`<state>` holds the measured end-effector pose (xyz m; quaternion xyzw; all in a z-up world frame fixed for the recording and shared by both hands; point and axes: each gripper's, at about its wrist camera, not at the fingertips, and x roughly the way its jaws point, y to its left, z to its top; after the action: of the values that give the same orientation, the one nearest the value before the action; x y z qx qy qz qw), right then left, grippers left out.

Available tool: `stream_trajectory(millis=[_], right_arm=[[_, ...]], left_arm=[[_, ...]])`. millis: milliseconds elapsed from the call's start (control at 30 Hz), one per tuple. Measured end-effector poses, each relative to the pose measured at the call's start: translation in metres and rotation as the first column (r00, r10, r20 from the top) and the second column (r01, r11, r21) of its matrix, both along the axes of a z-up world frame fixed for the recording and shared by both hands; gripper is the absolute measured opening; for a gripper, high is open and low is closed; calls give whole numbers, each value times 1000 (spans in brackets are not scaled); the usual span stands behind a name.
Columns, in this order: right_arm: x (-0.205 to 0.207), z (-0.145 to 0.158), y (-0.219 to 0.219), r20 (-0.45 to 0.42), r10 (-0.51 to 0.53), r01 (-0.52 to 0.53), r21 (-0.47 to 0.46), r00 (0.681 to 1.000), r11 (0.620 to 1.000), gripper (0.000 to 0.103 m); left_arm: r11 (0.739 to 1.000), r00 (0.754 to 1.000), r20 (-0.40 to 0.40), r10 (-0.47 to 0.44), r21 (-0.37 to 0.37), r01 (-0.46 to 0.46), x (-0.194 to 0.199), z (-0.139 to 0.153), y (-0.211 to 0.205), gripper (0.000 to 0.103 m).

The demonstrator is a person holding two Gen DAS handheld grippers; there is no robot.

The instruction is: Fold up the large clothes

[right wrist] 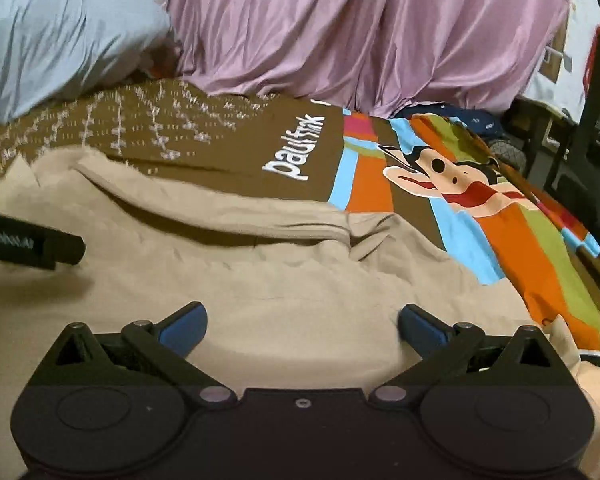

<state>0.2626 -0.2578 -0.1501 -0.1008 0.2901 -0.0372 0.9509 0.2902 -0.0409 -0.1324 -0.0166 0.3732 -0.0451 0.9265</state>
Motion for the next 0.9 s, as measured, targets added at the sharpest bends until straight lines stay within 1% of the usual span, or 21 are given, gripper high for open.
stream_trajectory(millis=[33, 100, 200, 333, 400, 467, 500, 567, 633, 667, 733, 800, 867, 900], right_arm=[[0, -2, 4, 4, -1, 1, -26, 1000, 1000, 102], [0, -7, 8, 6, -1, 2, -46, 1000, 999, 102], [1, -11, 5, -2, -1, 1, -23, 1000, 1000, 102], [2, -10, 3, -13, 0, -1, -14, 1000, 1000, 102], [-1, -4, -1, 3, 11, -11, 19, 1000, 1000, 102], [-13, 9, -10, 31, 33, -35, 80, 999, 996, 102], [-22, 16, -15, 51, 31, -36, 85, 998, 996, 102], [-43, 27, -26, 90, 9, -13, 45, 996, 999, 102], [-64, 36, -44, 100, -24, 22, 25, 995, 999, 102], [-72, 38, -54, 97, -52, 50, 32, 994, 998, 102], [-89, 39, -78, 70, -123, 118, 75, 990, 990, 102], [-105, 36, -101, 26, -200, 196, 121, 979, 973, 102], [-122, 33, -116, -6, -262, 260, 141, 965, 955, 102], [-132, 33, -122, -6, -275, 273, 159, 961, 949, 99]], left_arm=[[1000, 1000, 4, 0, -1, 0, 0, -1, 0, 103], [1000, 1000, 19, 2, -6, -2, -2, -5, 0, 103], [1000, 1000, 21, 1, 4, -1, -2, -6, -1, 103], [1000, 1000, 8, -1, -18, 1, 0, 0, 4, 103], [999, 1000, -23, 5, -31, -6, -1, 8, 10, 103], [998, 999, -27, 20, -51, -21, -6, 18, 18, 103], [998, 999, -32, 20, -65, -22, -9, 23, 22, 103], [996, 999, -39, 10, -93, -13, -18, 31, 33, 103], [995, 999, -35, 27, -98, -31, -29, 39, 46, 103], [995, 998, -39, 45, -93, -48, -36, 42, 54, 103], [994, 996, -58, 67, -80, -72, -46, 45, 68, 103], [993, 991, -92, 94, -63, -100, -57, 48, 81, 103], [992, 991, -89, 104, -66, -110, -68, 50, 90, 103], [992, 992, -80, 100, -66, -106, -74, 51, 92, 103]])
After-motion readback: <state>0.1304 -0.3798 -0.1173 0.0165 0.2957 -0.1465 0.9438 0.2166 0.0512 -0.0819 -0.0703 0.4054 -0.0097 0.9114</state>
